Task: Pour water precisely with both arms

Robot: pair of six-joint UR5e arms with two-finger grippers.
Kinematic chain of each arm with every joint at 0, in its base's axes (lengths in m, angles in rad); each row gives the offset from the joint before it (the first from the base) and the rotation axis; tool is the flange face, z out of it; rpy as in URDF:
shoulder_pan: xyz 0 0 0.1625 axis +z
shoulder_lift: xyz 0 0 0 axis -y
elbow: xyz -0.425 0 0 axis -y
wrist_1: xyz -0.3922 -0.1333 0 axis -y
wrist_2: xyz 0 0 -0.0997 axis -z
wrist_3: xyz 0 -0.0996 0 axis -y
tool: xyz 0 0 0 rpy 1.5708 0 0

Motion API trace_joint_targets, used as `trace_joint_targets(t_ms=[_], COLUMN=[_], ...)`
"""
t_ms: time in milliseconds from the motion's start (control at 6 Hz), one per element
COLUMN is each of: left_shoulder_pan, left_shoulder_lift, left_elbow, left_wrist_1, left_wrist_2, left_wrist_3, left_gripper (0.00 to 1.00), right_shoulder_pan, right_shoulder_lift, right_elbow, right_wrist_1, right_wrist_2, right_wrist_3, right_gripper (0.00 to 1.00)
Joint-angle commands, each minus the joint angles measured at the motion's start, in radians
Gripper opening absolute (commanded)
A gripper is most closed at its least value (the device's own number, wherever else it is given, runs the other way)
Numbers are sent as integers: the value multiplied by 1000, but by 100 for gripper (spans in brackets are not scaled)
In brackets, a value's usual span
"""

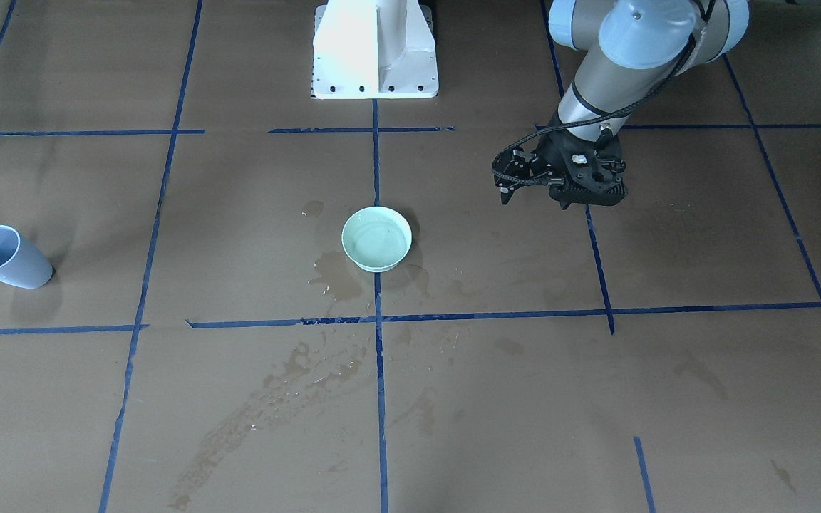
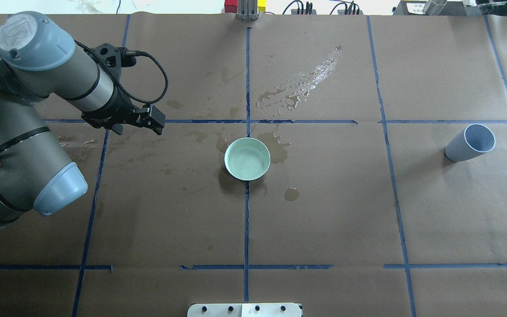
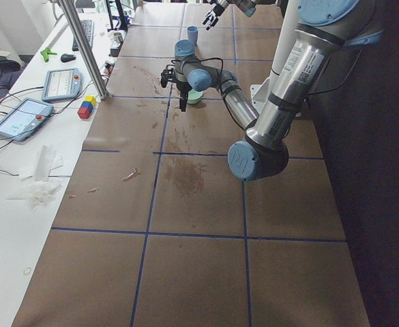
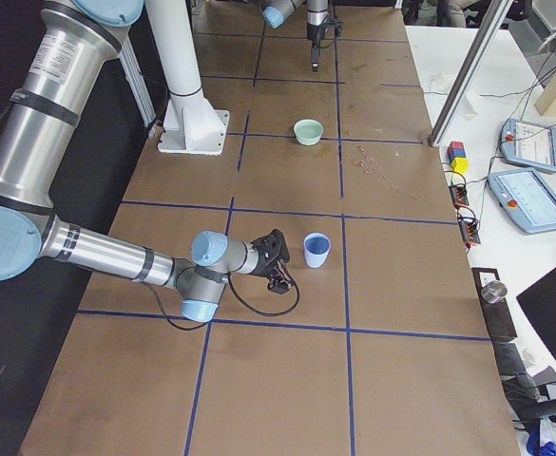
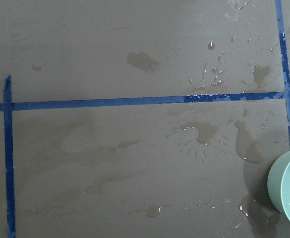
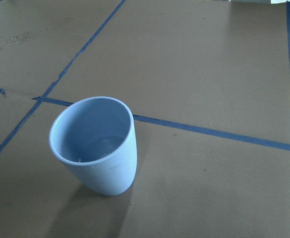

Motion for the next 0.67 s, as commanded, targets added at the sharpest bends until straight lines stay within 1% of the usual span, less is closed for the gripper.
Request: trace_joint_targets(t_ms=[0,167,333,500], left_shoulder_pan=[5,25,34,39], left_shoulder_lift=[-6,-11,-14,-21], left_elbow=[1,3,3,6], left_wrist_1=[0,0,-2,0], left_wrist_2=[1,4,7,9], left_wrist_3=[-18,-45,-58,-65], left_gripper=[100,100,100,100], right_shoulder_pan=[300,363,407,442], right_shoulder_lift=[50,64,133,165], right_elbow=[7,7,6,12], right_wrist_1=[-202,-301,-432,-570], right_wrist_2=[308,367,475,544], right_wrist_3=[-193,-263,-271,-344], right_gripper=[100,100,100,100])
